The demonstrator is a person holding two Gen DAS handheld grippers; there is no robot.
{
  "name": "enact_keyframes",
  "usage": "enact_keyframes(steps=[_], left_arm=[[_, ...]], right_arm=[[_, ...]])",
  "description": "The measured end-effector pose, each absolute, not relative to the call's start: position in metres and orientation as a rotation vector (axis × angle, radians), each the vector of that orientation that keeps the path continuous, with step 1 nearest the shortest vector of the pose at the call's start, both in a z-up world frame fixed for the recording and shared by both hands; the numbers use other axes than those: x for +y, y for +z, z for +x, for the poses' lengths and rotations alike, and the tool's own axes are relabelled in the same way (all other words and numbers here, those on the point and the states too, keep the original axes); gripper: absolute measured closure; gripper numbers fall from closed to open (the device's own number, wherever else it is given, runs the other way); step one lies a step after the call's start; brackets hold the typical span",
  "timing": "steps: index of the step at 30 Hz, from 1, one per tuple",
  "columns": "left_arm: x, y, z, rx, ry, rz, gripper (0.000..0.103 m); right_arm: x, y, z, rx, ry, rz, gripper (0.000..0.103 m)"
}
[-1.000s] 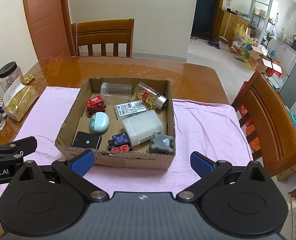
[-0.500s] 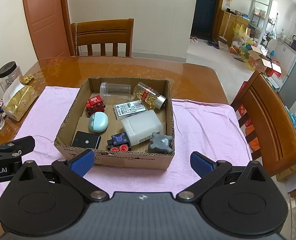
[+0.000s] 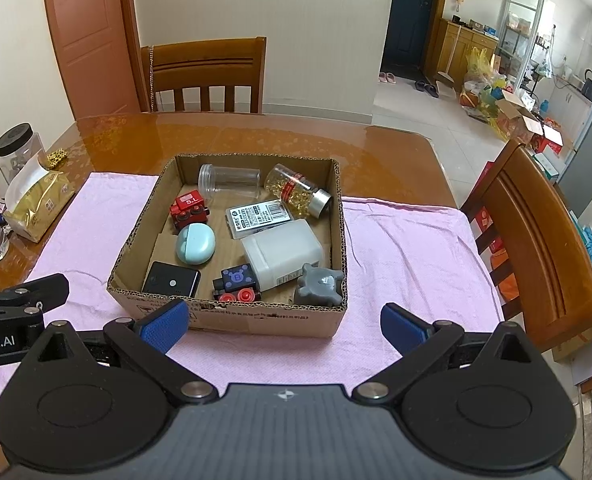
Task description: Organize rigid objects
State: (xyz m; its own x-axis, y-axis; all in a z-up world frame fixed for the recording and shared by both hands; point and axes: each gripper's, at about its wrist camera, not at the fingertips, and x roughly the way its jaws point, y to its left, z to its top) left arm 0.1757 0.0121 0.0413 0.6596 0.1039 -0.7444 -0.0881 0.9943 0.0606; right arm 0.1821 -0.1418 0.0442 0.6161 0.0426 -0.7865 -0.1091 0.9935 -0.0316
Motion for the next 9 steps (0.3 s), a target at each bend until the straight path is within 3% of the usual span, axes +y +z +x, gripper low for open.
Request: enact_keyframes(steps=[9], left_arm=[[0.0117, 0.0411, 0.1764, 0.845, 0.107, 0.018, 0.001]], right_arm=[[-0.1434, 0.0437, 0.1831, 0.904, 0.088, -0.077, 0.0]])
